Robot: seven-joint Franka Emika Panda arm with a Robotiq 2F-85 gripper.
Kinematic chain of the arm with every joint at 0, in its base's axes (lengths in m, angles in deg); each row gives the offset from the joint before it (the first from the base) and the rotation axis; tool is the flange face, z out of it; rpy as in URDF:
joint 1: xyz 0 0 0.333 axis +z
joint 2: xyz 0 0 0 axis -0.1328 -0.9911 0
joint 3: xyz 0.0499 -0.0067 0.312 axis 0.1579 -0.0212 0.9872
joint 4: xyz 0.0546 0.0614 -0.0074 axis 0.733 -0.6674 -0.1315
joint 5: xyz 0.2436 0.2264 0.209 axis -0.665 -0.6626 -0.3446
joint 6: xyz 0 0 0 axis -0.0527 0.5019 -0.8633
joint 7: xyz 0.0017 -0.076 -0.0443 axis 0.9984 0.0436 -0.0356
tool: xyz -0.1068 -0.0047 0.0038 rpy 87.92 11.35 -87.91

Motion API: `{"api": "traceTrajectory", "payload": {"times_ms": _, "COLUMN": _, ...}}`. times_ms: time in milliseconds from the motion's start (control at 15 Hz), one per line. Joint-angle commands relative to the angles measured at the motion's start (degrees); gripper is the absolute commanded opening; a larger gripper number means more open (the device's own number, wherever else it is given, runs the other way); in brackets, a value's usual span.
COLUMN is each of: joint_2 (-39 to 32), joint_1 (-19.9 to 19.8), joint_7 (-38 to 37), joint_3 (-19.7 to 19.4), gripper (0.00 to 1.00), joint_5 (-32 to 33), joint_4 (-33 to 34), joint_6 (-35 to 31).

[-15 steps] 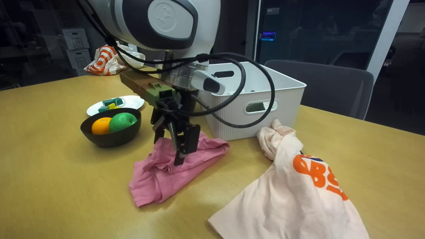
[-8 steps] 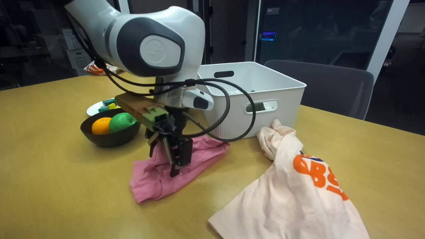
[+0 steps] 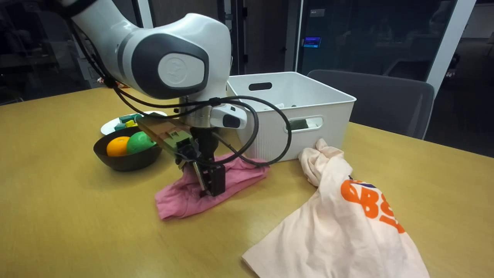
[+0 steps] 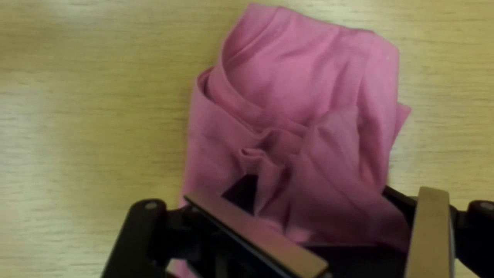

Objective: Put the two shirts in the white basket together

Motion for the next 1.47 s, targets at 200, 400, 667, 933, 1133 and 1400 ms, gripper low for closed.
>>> {"api": "traceTrajectory", "payload": {"times_ms": 200, "joint_2": 2.8, "joint_1": -1.7, "joint_7": -9.0, "joint_3": -1.1, "gripper": 0.12, "joint_5": 6.7, "joint_4": 0.5, "joint_6": -0.6}}
{"api": "traceTrajectory", "payload": {"times_ms": 400, "joint_2": 7.4, "joint_1": -4.0, "joint_7": -12.2, "joint_3": -2.9, "gripper": 0.08, "joint_5": 8.0, "joint_4": 1.1, "joint_6": 0.7}}
{"api": "traceTrajectory", "payload": {"times_ms": 667, "joint_2": 12.8, "joint_1": -8.0, "joint_7": -14.6, "joint_3": -5.3, "gripper": 0.1, "joint_5": 6.7, "joint_4": 2.9, "joint_6": 0.6}}
{"api": "traceTrajectory", "payload": {"times_ms": 933, "joint_2": 12.8, "joint_1": -11.9, "joint_7": -21.1, "joint_3": -5.6, "gripper": 0.1, "joint_5": 7.3, "joint_4": 7.4, "joint_6": -1.3}}
{"api": "traceTrajectory", "payload": {"times_ms": 1133, "joint_2": 8.3, "joint_1": -14.7, "joint_7": -29.6, "joint_3": -4.7, "gripper": 0.1, "joint_5": 9.9, "joint_4": 11.6, "joint_6": -4.2}}
{"api": "traceTrajectory", "payload": {"times_ms": 1400, "joint_2": 1.2, "joint_1": -16.3, "joint_7": -41.1, "joint_3": -5.4, "gripper": 0.1, "joint_5": 16.4, "joint_4": 16.5, "joint_6": -5.2}}
